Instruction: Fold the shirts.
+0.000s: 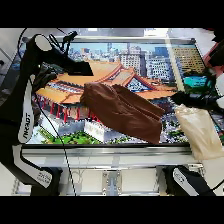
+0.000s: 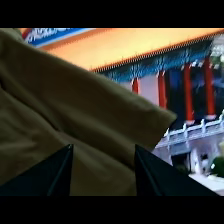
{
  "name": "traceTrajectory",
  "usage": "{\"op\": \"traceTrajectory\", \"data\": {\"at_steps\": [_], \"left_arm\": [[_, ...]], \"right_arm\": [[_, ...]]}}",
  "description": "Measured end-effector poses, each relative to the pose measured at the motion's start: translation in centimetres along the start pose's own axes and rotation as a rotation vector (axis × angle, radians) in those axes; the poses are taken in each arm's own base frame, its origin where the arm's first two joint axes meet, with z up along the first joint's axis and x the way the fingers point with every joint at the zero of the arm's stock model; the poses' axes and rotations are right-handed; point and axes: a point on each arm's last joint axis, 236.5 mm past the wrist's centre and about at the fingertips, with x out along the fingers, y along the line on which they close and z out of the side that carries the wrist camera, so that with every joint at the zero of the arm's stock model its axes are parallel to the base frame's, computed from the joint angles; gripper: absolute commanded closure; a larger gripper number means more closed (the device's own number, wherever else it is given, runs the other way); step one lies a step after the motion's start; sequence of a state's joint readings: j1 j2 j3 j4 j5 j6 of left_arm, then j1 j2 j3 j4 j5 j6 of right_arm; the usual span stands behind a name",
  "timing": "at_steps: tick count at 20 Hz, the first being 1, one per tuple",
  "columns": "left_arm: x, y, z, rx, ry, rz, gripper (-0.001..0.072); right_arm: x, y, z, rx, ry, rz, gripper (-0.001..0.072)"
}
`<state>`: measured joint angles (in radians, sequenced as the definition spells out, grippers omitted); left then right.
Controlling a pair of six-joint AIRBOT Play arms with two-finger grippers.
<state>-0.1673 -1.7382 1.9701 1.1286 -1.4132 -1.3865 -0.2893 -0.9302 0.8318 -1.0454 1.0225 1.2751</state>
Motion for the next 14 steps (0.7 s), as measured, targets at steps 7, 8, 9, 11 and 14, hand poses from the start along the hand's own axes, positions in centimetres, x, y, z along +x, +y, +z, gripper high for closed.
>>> {"op": "traceTrajectory", "data": {"at_steps": [7, 8, 9, 11, 14], "left_arm": [[0.8, 3.5, -0.2, -0.031, 0.011, 0.130, 0.0010], [0.9, 3.6, -0.3, -0.032, 0.015, 0.134, 0.0010], [0.9, 3.7, -0.4, -0.031, 0.019, 0.137, 0.0010], [1.1, 4.0, -0.5, -0.032, 0.025, 0.144, 0.0010], [1.3, 4.1, -0.7, -0.033, 0.033, 0.146, 0.0010]], "right_arm": [[4.4, -1.1, -12.2, 0.128, 0.286, 0.046, 0.0241], [4.4, -1.3, -13.7, 0.140, 0.328, 0.040, 0.0241], [4.4, -1.3, -15.0, 0.149, 0.371, 0.041, 0.0242], [4.0, -1.2, -17.3, 0.166, 0.448, 0.042, 0.0242], [3.6, -1.6, -19.7, 0.192, 0.531, 0.021, 0.0242]]}}
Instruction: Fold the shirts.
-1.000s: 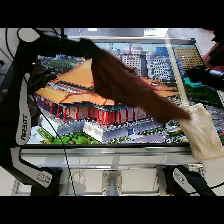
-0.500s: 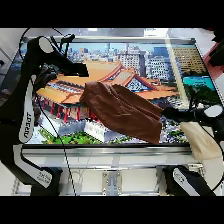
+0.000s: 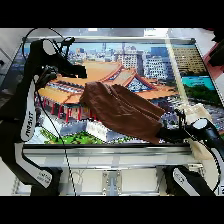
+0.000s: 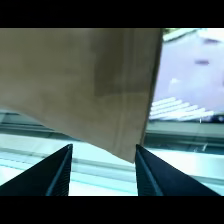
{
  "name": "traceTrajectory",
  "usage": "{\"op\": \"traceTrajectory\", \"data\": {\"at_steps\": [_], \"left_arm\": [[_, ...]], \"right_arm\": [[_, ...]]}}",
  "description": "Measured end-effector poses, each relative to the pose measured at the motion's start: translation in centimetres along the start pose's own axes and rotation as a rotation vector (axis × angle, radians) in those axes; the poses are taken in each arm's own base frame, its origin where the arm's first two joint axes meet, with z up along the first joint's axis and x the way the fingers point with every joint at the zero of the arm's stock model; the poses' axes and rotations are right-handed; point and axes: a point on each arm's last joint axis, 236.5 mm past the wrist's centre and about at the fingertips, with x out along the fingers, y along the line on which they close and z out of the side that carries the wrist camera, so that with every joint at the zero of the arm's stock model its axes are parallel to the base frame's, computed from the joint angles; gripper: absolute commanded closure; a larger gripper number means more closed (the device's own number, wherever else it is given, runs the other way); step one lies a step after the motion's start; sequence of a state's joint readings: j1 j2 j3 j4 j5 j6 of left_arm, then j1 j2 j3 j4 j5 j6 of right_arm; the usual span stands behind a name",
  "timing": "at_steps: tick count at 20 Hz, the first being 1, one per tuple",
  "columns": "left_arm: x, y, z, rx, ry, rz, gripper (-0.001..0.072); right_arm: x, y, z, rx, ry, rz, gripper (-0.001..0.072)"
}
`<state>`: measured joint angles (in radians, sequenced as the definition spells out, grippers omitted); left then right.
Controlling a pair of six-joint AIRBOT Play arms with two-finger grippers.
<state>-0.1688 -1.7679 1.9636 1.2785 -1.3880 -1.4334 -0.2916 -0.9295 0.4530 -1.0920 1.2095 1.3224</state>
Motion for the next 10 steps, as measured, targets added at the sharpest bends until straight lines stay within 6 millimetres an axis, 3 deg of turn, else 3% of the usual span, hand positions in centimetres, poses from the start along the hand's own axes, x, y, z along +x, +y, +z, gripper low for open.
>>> {"op": "traceTrajectory", "data": {"at_steps": [6, 10], "left_arm": [[0.2, 0.1, -0.1, 0.000, 0.005, 0.003, 0.0010], [0.2, 0.1, -0.1, 0.000, 0.005, 0.002, 0.0010]], "right_arm": [[0.8, -1.8, -1.7, 0.044, 0.051, -0.060, 0.0242], [2.4, -0.8, -1.8, 0.116, 0.019, 0.011, 0.0243]]}}
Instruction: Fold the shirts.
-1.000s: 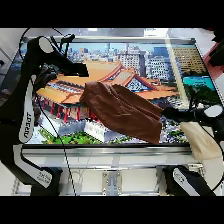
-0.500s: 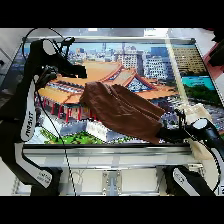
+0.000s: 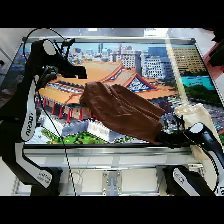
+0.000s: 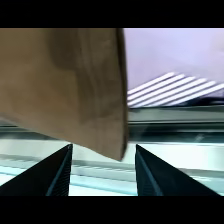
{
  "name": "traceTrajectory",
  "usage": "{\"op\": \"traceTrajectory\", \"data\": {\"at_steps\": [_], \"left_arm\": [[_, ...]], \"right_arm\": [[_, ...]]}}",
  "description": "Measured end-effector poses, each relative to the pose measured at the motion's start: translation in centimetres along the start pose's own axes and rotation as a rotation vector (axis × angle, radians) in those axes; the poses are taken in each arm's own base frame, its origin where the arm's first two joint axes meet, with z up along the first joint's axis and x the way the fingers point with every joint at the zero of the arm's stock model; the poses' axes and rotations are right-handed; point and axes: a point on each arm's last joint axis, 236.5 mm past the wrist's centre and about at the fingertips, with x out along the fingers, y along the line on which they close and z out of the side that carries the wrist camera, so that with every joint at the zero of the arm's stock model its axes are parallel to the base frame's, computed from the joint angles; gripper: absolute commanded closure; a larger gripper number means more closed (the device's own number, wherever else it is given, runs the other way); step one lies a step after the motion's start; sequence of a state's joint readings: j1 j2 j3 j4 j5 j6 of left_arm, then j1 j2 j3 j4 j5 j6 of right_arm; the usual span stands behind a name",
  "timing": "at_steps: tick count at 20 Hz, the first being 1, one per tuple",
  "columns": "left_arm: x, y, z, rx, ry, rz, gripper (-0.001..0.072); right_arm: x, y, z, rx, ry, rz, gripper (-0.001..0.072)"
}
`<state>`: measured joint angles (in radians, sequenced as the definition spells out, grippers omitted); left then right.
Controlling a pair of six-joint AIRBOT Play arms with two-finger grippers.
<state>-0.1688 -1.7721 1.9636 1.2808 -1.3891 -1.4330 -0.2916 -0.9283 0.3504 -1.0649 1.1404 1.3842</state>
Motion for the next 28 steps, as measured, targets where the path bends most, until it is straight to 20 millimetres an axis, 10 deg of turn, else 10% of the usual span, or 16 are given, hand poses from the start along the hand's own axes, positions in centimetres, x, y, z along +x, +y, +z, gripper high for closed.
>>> {"op": "traceTrajectory", "data": {"at_steps": [1, 4, 14, 22, 23, 24, 25, 28], "left_arm": [[0.0, 0.0, 0.0, 0.000, 0.000, 0.000, 0.0010], [0.0, 0.0, -0.1, 0.000, 0.004, -0.001, 0.0010], [0.6, 3.0, 2.3, -0.084, -0.096, 0.064, 0.0012], [9.4, 1.3, -3.1, -0.273, 0.172, -0.247, 0.0016], [10.0, 0.8, -3.6, -0.269, 0.197, -0.283, 0.0127], [10.3, 0.3, -3.9, -0.269, 0.209, -0.313, 0.0526], [10.5, 0.0, -4.0, -0.263, 0.216, -0.338, 0.0696], [10.4, -0.9, -4.1, -0.248, 0.225, -0.393, 0.0693]], "right_arm": [[0.4, 0.4, -0.2, 0.023, -0.003, 0.029, 0.0266], [1.5, 1.1, 0.2, 0.059, -0.050, 0.085, 0.0677], [-5.4, 8.4, 8.1, -0.095, -0.303, 0.276, 0.0681], [-10.3, 11.0, 11.7, -0.179, -0.441, 0.288, 0.0680], [-10.5, 11.0, 11.9, -0.180, -0.447, 0.288, 0.0680], [-10.6, 11.1, 12.0, -0.181, -0.451, 0.288, 0.0680], [-10.7, 11.1, 12.1, -0.181, -0.457, 0.287, 0.0681], [-11.3, 11.2, 12.8, -0.180, -0.488, 0.285, 0.0681]]}}
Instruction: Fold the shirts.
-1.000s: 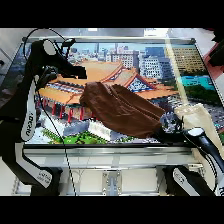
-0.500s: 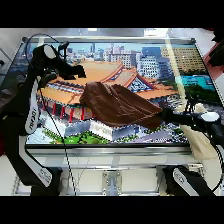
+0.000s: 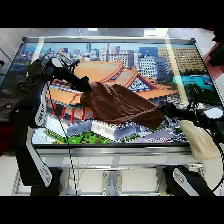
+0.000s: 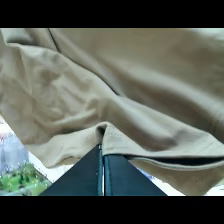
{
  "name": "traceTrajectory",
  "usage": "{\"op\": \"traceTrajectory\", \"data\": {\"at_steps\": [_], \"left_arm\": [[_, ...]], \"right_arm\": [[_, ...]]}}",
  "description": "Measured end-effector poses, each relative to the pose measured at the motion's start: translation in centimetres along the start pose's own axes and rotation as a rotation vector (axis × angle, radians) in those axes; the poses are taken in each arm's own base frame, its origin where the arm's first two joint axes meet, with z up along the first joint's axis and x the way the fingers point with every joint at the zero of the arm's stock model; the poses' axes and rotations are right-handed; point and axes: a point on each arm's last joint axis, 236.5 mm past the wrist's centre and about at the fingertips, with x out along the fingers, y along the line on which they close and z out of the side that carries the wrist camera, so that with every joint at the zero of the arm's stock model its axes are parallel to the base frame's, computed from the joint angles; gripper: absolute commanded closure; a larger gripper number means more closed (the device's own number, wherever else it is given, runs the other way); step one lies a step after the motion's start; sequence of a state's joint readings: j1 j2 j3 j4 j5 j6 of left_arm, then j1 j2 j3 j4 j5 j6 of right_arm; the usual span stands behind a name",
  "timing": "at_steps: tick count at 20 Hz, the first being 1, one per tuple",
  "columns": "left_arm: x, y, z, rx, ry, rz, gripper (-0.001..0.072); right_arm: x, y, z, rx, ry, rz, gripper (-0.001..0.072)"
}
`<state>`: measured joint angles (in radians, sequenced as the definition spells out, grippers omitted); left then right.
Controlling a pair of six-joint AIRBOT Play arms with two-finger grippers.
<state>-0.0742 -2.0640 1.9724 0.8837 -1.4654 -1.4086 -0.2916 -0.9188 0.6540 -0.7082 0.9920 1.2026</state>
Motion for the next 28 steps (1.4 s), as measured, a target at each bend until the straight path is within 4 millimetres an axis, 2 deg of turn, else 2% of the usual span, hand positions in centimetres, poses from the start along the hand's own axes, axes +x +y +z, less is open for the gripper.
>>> {"op": "traceTrajectory", "data": {"at_steps": [2, 3, 5, 7, 9, 11, 13, 15, 17, 18, 19, 20, 22, 23, 25, 28], "left_arm": [[-1.5, -1.8, 0.3, 0.039, -0.015, -0.060, 0.0693], [-3.4, -3.5, 0.8, 0.072, -0.048, -0.112, 0.0694], [-8.6, -7.5, 1.5, 0.152, -0.147, -0.223, 0.0694], [-16.1, -12.1, 1.0, 0.274, -0.287, -0.298, 0.0694], [-23.1, -16.2, -1.5, 0.411, -0.402, -0.296, 0.0694], [-28.6, -19.8, -5.1, 0.536, -0.504, -0.223, 0.0694], [-33.1, -23.2, -9.6, 0.653, -0.607, -0.082, 0.0695], [-37.0, -25.3, -13.0, 0.722, -0.746, 0.089, 0.0695], [-40.7, -26.7, -15.3, 0.756, -0.894, 0.243, 0.0695], [-42.0, -26.9, -15.9, 0.761, -0.947, 0.297, 0.0695], [-42.8, -26.7, -16.1, 0.751, -0.980, 0.341, 0.0695], [-43.0, -25.9, -15.9, 0.731, -0.984, 0.368, 0.0695], [-41.6, -22.8, -14.1, 0.656, -0.932, 0.384, 0.0695], [-40.2, -20.6, -12.7, 0.602, -0.883, 0.376, 0.0695], [-35.8, -15.4, -9.7, 0.483, -0.750, 0.341, 0.0695], [-27.2, -7.1, -5.9, 0.320, -0.518, 0.297, 0.0694]], "right_arm": [[-0.8, 0.6, 1.8, -0.029, -0.046, -0.007, 0.0681], [-1.7, 1.1, 3.2, -0.058, -0.078, -0.012, 0.0681], [-4.7, 3.3, 6.4, -0.129, -0.167, -0.008, 0.0681], [-9.4, 6.4, 9.6, -0.213, -0.286, -0.009, 0.0682], [-15.4, 9.9, 11.7, -0.312, -0.428, -0.028, 0.0683], [-22.2, 13.3, 12.4, -0.415, -0.587, -0.085, 0.0683], [-28.6, 16.7, 11.7, -0.516, -0.741, -0.171, 0.0685], [-33.9, 19.5, 10.5, -0.601, -0.874, -0.265, 0.0685], [-37.4, 22.0, 9.6, -0.656, -0.967, -0.305, 0.0685], [-38.2, 22.8, 9.6, -0.669, -0.989, -0.300, 0.0685], [-38.1, 23.5, 9.8, -0.673, -0.988, -0.270, 0.0684], [-37.2, 23.8, 10.3, -0.672, -0.958, -0.225, 0.0684], [-33.9, 23.1, 11.9, -0.642, -0.847, -0.118, 0.0684], [-31.9, 22.0, 12.9, -0.609, -0.784, -0.070, 0.0683], [-26.9, 18.7, 14.8, -0.516, -0.641, 0.007, 0.0683], [-17.3, 12.6, 16.4, -0.369, -0.431, 0.057, 0.0683]]}}
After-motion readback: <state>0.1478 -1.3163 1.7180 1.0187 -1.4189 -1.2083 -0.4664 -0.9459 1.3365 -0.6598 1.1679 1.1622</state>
